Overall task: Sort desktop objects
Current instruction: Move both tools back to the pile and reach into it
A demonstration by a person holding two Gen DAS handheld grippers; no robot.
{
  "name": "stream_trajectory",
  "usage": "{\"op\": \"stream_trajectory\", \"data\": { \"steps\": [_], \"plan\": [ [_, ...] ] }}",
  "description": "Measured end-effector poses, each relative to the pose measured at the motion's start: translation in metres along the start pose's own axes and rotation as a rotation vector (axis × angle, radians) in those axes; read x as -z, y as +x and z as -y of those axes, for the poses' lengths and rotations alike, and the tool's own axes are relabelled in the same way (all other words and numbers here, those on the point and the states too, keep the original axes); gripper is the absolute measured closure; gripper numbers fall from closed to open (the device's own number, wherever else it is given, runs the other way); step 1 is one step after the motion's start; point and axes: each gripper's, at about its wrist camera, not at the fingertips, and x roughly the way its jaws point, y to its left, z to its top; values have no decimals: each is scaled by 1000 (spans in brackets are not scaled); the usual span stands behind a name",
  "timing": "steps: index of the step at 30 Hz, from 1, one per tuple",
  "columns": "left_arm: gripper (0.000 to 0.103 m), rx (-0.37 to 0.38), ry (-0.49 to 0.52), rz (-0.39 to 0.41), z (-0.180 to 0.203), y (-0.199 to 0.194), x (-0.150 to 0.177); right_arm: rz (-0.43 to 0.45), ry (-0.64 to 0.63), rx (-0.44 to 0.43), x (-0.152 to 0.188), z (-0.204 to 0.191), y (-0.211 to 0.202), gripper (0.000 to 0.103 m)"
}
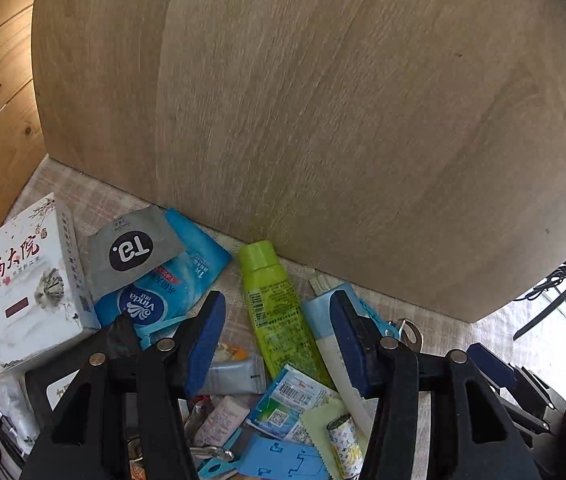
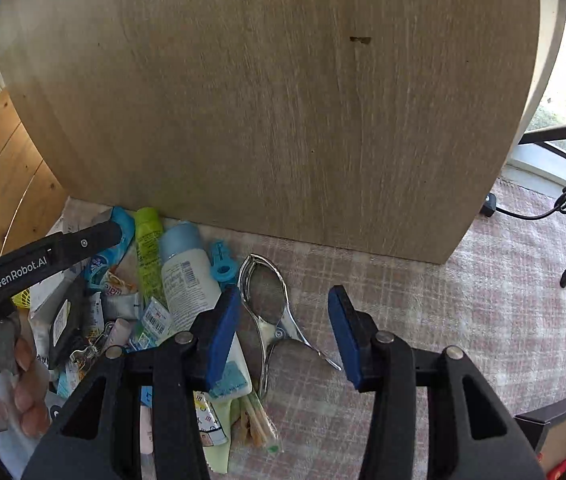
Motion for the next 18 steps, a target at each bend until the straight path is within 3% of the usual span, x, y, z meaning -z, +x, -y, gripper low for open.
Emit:
{"op": "stream_trajectory", "data": {
  "steps": [8, 12, 15, 18],
  "plan": [
    [62, -62, 19, -23, 6, 36, 1, -33, 4, 11, -4, 3, 33, 60],
    [66, -58, -18, -45, 1, 50, 4, -56, 15, 6, -3, 4, 45, 70],
    [66, -81, 14, -12, 5, 52, 5, -80, -6, 6, 0, -3, 53, 78],
    [67, -85, 31, -5, 7, 51, 12, -80, -76, 64, 7, -16, 58, 81]
  ]
}}
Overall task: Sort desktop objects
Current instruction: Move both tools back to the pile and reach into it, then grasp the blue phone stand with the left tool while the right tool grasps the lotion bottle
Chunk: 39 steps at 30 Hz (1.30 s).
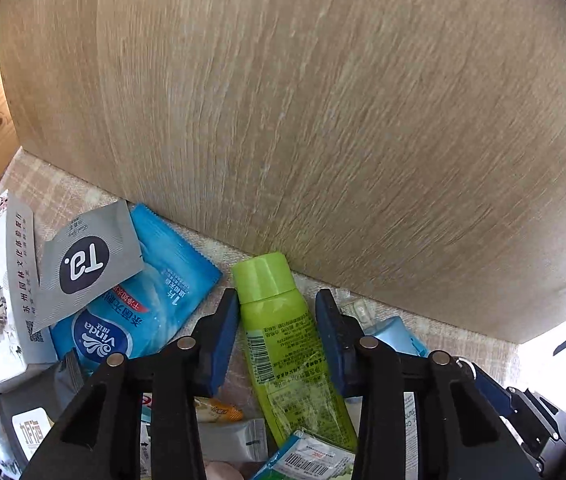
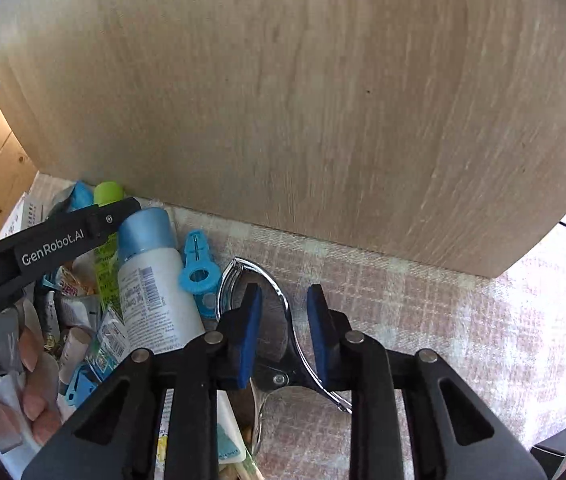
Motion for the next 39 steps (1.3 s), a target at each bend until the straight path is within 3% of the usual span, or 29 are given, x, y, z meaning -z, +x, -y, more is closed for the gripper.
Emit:
{"op": "stream_trajectory", "data": {
  "steps": [5, 9, 20, 23, 26, 30, 34, 39],
  "plan": [
    [70, 54, 29, -24, 9, -10, 28, -17, -27, -18, 16, -3, -7, 91],
    [70, 79, 117, -54, 33, -23, 69, -22, -41, -9, 44, 2, -19, 91],
    [71, 201, 356, -170, 82, -81, 215, -65, -41, 47, 175, 48, -84, 91],
    [71, 189, 314, -93, 77, -112, 217, -76, -3, 128, 197, 69, -105, 91],
    [71, 189, 259, -49, 53, -135, 213, -43, 55, 62, 218, 85, -136, 87],
    [71, 206, 266, -56, 31, -155, 229, 12, 60, -25, 235, 78, -164, 65],
    [71, 222, 274, -86, 17, -178, 253, 0, 55, -122, 246, 68, -171, 60],
    [71, 219, 271, -102, 16, -175, 274, -33, 37, -112, 260, 48, -157, 59]
  ]
}}
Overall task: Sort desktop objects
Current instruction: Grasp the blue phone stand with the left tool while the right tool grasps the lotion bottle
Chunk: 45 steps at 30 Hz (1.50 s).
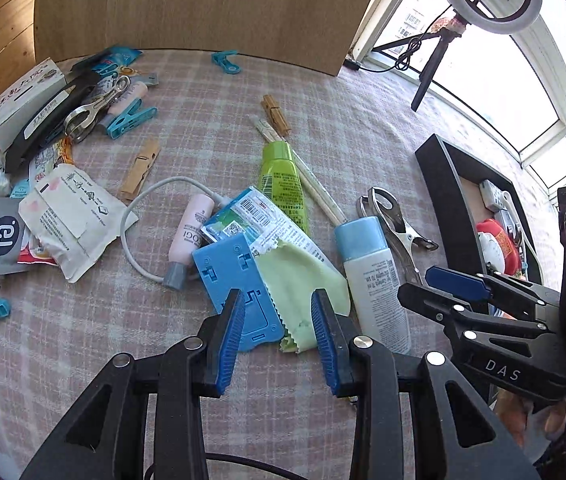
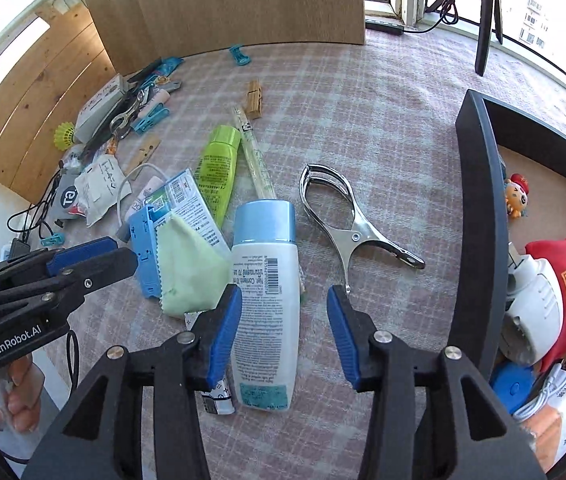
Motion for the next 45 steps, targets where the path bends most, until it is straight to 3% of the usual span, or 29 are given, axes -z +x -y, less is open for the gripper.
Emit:
{"op": "stream_trajectory", "data": {
  "steps": [8, 10, 12, 15, 35, 36, 37, 38, 42, 44, 45],
  "plan": [
    [69, -32, -93, -24, -24, 16, 1, -33, -55, 50, 7, -17, 19, 55],
    [60, -11, -110, -37, -26, 21, -3, -39, -70, 61, 7, -22, 22, 55],
    [59, 7, -122, -51, -26, 26, -6, -42, -78, 74, 8, -26, 25, 54],
    [59, -29, -110, -44, -21, 33, -10, -47, -76, 78, 7, -27, 28, 54],
    [68, -15, -182, -23, -42, 33, -13, -53, -43, 100, 1, -12, 28, 58],
    [73, -14, -186, -20, -43, 31, -13, -51, -37, 97, 1, -10, 27, 58],
    [94, -17, -187, -20, -44, 29, -13, -47, -30, 92, 1, -9, 25, 58],
    [98, -20, -191, -20, -45, 27, -13, -42, -24, 88, 0, -7, 22, 58],
    [97, -36, -168, -17, -43, 23, -14, -25, -15, 85, 0, -5, 15, 58],
    [88, -9, -172, -34, -41, 27, -13, -19, -15, 97, -1, -5, 15, 58],
    [77, -2, -176, -29, -39, 27, -12, -21, -13, 97, -1, -4, 15, 59]
  ]
}}
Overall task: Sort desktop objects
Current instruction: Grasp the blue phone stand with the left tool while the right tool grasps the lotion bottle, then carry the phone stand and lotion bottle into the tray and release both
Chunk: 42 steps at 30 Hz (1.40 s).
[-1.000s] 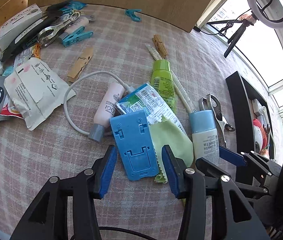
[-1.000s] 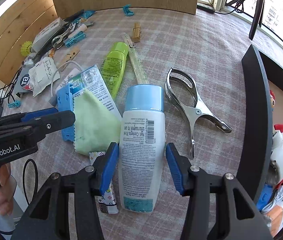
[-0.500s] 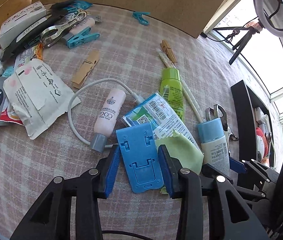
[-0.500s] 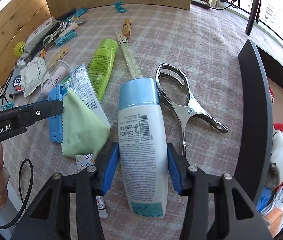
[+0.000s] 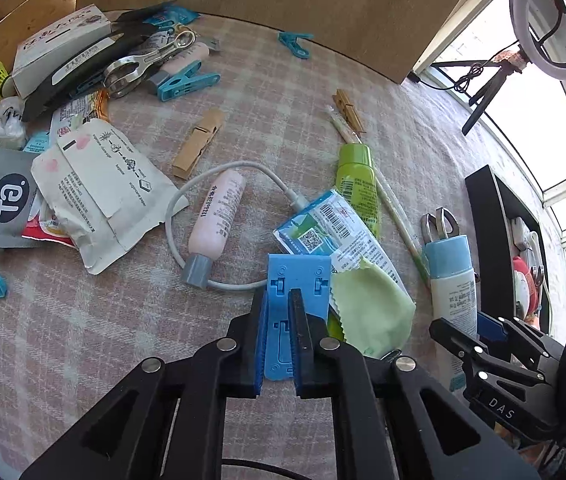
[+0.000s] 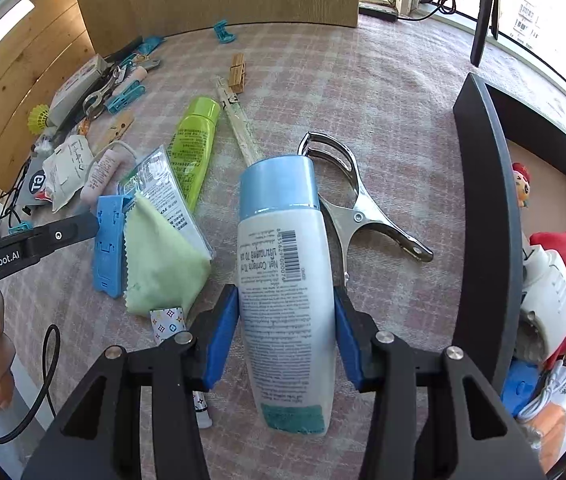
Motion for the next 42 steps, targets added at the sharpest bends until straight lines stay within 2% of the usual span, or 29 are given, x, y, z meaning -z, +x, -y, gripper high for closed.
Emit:
{"op": "stream_trajectory", "data": {
  "steps": [1, 6, 9, 12, 16, 18, 32, 37, 42],
  "plan": [
    [72, -8, 10, 9, 3, -1, 2, -4, 3, -3, 0, 0, 1, 59],
    [70, -88, 106, -9, 21, 9, 9, -7, 7, -6, 4, 3, 4, 60],
    [69, -97, 133, -36, 24, 16, 12, -8, 9, -7, 4, 3, 6, 60],
    [62, -110, 163, -43, 30, 17, 14, -10, 11, -8, 6, 6, 6, 60],
    [63, -144, 204, -22, 37, 18, 19, -6, 2, 2, 3, 4, 10, 60],
    [69, -135, 193, -19, 36, 17, 18, -4, -1, 11, 0, 1, 14, 60],
    [69, -102, 98, 67, 16, -30, 6, 72, 43, -6, -6, 17, -10, 60],
    [69, -71, 115, 94, 31, -44, 1, 102, 64, 5, -6, 29, -25, 60],
    [69, -21, 154, 105, 68, -46, -5, 131, 107, 28, -8, 52, -43, 60]
  ]
}}
